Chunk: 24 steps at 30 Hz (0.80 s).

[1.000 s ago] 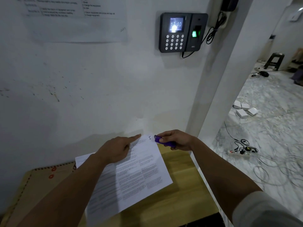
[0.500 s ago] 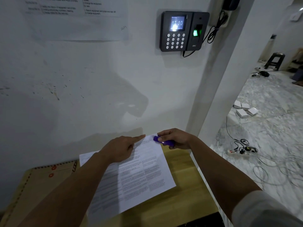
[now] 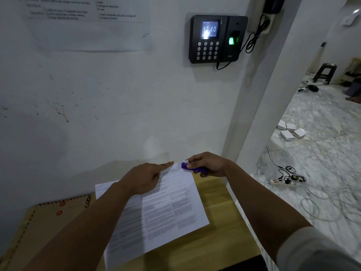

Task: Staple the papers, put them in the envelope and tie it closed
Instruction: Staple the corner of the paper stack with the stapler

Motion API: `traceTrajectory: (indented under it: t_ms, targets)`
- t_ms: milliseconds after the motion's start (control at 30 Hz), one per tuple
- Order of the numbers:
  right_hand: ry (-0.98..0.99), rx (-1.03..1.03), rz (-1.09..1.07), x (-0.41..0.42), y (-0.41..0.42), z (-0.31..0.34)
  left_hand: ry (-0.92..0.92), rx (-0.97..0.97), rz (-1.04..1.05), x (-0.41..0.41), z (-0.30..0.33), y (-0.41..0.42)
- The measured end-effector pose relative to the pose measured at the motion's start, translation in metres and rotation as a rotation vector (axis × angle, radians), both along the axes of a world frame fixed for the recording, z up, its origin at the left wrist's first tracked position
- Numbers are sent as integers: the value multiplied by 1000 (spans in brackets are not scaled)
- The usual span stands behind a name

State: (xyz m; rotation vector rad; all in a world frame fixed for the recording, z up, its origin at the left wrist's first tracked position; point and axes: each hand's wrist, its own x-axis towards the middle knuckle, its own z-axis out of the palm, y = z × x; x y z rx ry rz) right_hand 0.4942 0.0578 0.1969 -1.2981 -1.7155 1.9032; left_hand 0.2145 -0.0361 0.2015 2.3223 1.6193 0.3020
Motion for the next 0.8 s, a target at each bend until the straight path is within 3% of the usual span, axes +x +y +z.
traceTrajectory:
  t_ms: [800]
  targets:
    - [-51,226,10,-5,-2,-1,68,-9,-26,3,3,0]
